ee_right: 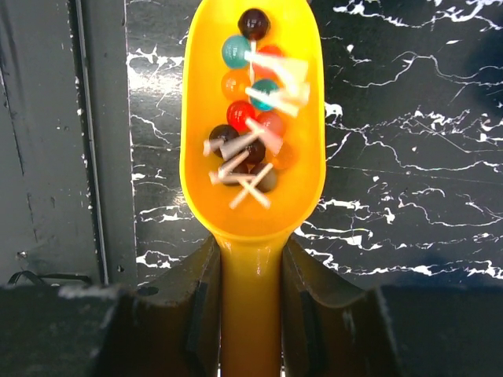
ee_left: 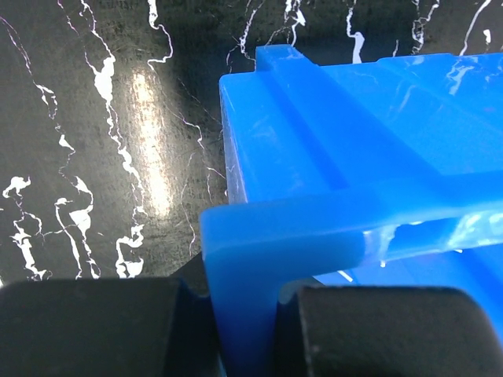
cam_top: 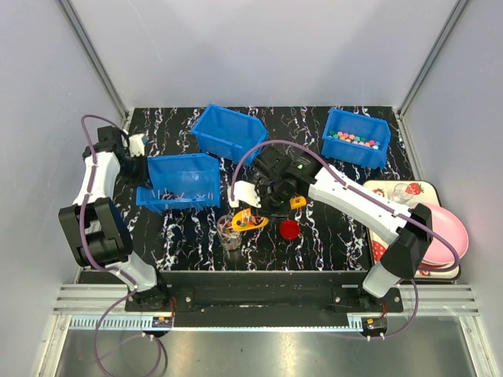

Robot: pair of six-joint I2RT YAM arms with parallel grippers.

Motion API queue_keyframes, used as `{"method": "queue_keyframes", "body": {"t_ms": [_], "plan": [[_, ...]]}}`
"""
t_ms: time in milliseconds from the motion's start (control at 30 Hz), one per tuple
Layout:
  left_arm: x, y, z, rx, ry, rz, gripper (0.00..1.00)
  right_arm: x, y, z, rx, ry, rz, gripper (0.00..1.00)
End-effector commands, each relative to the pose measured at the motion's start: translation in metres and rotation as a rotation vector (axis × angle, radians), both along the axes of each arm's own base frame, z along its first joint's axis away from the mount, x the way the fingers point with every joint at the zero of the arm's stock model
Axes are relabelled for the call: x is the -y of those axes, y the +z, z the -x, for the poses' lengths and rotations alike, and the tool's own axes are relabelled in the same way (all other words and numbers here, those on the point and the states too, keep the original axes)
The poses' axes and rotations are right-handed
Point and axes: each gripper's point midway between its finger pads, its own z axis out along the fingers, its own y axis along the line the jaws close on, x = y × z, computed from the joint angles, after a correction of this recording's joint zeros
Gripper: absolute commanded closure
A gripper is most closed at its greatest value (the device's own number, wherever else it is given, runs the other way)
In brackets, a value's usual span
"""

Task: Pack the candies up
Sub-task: Place the fake candies in the packing bottle.

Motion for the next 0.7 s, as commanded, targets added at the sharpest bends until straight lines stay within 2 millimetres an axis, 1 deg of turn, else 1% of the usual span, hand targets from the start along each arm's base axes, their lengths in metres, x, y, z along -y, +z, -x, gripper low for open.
{"method": "queue_keyframes", "body": {"t_ms": [0, 67, 333, 667], "plan": [[0.0096, 0.023, -0.0062, 0.1, -0.013, 0.042, 1.0, -0.0054, 0.0161, -0.0066, 0.067, 0.013, 0.002, 1.0], [0.0096, 0.0227, -0.005, 0.099, -0.014, 0.038, 1.0, -0.0077, 0.0166, -0.0059, 0.074, 0.021, 0.009, 1.0], [0.0101, 0.0195, -0.0041, 0.102, -0.016, 0.041, 1.0, -0.0054, 0.0153, -0.0065, 0.087, 0.027, 0.044, 1.0], [0.0101, 0.0209, -0.004, 0.107, -0.017, 0.039, 1.0, -0.0056, 0.0173, -0.0069, 0.101, 0.038, 0.072, 1.0]]}}
